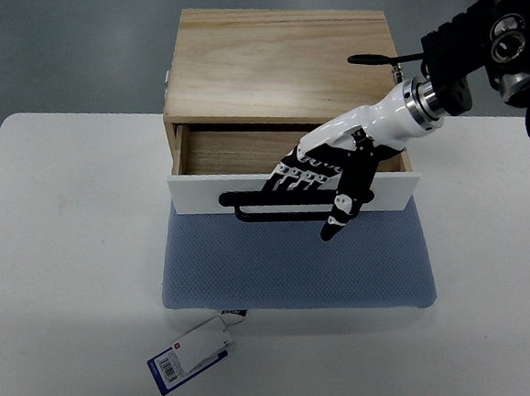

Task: Open wood drawer with right hand

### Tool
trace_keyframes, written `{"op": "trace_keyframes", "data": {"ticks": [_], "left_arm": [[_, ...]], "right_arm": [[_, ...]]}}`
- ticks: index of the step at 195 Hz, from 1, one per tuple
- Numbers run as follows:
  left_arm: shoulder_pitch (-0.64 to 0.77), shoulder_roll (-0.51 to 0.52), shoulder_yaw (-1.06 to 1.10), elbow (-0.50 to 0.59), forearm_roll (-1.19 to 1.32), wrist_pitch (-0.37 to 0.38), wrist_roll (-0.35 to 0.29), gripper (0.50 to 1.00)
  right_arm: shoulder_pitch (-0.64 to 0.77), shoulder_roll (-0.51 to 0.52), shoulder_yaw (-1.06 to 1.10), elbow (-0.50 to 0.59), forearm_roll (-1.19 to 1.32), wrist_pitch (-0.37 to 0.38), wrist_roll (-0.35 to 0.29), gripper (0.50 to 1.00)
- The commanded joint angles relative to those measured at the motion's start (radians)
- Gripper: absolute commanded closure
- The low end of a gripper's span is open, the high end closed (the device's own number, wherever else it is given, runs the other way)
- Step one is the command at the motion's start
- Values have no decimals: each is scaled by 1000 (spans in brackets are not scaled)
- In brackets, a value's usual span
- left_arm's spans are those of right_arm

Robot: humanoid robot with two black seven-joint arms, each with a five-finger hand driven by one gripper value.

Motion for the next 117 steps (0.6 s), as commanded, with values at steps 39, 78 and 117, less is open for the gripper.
{"op": "trace_keyframes", "data": {"ticks": [39, 78, 117], "left_arm": [[0, 0, 0, 0, 0, 0, 0, 500], [0, 0, 0, 0, 0, 0, 0, 500], [0, 0, 0, 0, 0, -1, 0, 500]], "right_arm": [[64, -130, 105, -1, 14, -1, 2, 574], [55, -265, 177, -20, 91, -1, 0, 574], [-58, -428, 297, -87, 216, -18, 2, 574]]}}
